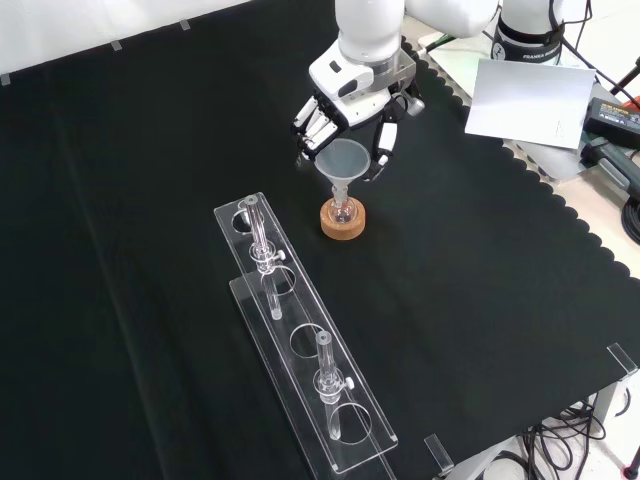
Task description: Place the funnel on the round-bottom flask.
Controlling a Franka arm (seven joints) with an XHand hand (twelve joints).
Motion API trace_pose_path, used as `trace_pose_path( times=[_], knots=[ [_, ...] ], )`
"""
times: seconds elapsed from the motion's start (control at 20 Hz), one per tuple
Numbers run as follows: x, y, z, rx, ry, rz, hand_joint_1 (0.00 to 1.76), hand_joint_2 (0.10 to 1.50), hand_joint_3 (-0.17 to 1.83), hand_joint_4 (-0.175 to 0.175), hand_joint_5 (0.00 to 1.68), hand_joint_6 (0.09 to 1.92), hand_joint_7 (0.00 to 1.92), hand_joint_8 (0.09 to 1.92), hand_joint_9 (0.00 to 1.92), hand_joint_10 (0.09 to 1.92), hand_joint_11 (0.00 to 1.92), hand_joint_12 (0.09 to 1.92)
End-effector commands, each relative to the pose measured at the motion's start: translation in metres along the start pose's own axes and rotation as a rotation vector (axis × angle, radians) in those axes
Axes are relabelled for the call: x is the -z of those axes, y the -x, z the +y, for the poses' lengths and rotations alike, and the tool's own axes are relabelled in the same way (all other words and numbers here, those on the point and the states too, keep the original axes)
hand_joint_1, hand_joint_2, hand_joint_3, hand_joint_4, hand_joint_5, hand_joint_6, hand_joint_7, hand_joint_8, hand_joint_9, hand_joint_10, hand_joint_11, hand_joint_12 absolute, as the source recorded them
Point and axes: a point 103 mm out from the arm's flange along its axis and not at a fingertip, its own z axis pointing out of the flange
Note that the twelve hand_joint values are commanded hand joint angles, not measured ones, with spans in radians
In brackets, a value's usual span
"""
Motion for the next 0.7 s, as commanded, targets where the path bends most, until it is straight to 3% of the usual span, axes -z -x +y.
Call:
trace_pose_path(
  times=[0.05,0.7],
  knots=[
    [-0.0011,-0.0004,-0.001,0.005,-0.005,0.0,0.76,0.71,0.52,-0.096,0.37,0.36,0.48,0.84,0.8,0.67,0.52,1.31],
    [-0.0055,0.0009,-0.0029,0.061,-0.023,0.031,0.7,0.69,0.48,-0.091,0.38,0.25,0.29,0.8,0.6,0.67,0.42,1.35]
  ],
)
